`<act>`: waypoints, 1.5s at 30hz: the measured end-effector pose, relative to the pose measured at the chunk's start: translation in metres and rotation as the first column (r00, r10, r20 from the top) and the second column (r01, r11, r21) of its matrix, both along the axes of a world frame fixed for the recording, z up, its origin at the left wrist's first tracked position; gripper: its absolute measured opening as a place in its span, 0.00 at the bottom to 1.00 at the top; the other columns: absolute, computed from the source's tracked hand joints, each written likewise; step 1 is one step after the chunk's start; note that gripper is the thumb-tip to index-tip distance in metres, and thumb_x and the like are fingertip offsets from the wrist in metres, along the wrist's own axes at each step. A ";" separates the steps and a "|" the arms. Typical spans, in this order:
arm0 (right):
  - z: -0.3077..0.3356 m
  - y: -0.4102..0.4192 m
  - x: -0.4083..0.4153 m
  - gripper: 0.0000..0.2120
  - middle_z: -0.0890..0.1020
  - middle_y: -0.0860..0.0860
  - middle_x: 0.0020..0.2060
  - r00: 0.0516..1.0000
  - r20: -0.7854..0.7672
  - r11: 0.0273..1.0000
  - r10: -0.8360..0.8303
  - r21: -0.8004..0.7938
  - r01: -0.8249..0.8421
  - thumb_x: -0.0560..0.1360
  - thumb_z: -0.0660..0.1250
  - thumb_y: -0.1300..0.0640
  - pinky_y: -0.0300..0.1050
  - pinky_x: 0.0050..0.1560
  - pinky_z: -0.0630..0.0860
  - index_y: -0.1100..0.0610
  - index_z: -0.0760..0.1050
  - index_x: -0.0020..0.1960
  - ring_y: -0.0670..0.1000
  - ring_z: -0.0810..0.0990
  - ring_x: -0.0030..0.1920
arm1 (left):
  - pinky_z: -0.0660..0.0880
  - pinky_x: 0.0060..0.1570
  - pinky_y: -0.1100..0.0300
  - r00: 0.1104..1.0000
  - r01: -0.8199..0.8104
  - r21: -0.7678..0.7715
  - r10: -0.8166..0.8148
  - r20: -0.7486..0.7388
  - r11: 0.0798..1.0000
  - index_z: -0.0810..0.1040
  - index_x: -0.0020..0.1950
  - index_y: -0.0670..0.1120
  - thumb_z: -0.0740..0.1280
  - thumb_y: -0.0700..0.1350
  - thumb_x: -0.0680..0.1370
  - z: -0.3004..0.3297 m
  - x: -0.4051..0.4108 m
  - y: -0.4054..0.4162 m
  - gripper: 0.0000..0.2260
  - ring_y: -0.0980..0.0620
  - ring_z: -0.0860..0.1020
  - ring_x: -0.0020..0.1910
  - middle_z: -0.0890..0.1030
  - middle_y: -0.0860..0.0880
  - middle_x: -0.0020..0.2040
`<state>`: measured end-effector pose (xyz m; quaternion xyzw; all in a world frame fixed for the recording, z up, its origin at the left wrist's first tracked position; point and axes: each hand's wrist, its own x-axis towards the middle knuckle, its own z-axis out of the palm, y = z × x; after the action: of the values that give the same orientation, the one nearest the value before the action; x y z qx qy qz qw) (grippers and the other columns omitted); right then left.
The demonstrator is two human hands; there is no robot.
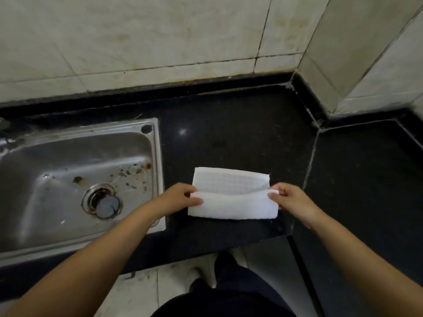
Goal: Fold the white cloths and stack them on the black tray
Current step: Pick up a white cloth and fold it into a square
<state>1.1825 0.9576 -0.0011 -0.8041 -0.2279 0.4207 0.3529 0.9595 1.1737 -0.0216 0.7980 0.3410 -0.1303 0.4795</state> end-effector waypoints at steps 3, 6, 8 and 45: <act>-0.007 0.031 0.016 0.04 0.80 0.54 0.44 0.971 0.237 0.997 -0.041 -0.054 0.056 0.76 0.64 0.59 0.43 0.42 0.72 0.58 0.76 0.47 0.52 0.77 0.46 | 0.69 0.38 0.61 0.978 -0.196 0.168 0.179 0.111 0.966 0.77 0.43 0.43 0.68 0.46 0.76 0.000 0.028 0.015 0.06 0.52 0.74 0.39 0.75 0.50 0.38; -0.019 0.055 0.021 0.05 0.79 0.53 0.45 0.941 0.330 0.980 -0.070 -0.156 0.127 0.76 0.60 0.59 0.44 0.41 0.71 0.55 0.74 0.47 0.52 0.76 0.44 | 0.70 0.44 0.56 0.964 -0.261 0.354 0.221 0.149 0.898 0.75 0.43 0.43 0.66 0.46 0.76 -0.011 0.055 0.023 0.07 0.48 0.74 0.44 0.75 0.46 0.42; -0.030 0.061 0.019 0.07 0.78 0.54 0.51 0.895 0.446 0.956 0.010 -0.268 0.123 0.75 0.58 0.58 0.50 0.51 0.73 0.54 0.74 0.49 0.55 0.76 0.50 | 0.70 0.50 0.53 0.975 -0.221 0.468 0.200 0.096 0.856 0.76 0.47 0.44 0.65 0.47 0.77 -0.023 0.066 0.021 0.07 0.46 0.73 0.50 0.74 0.46 0.47; -0.023 0.205 -0.046 0.12 0.77 0.53 0.55 0.608 0.391 0.723 0.691 -0.392 -0.569 0.77 0.64 0.55 0.48 0.57 0.75 0.54 0.73 0.60 0.52 0.76 0.55 | 0.66 0.58 0.54 0.920 -0.283 0.540 0.384 -0.082 0.792 0.74 0.51 0.48 0.62 0.50 0.78 -0.030 0.020 -0.028 0.07 0.48 0.70 0.57 0.72 0.48 0.55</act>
<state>1.1363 1.1628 -0.0237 -0.7866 -0.5329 0.3116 0.0122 0.9791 1.1458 -0.0513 0.8082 0.5427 -0.0211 0.2278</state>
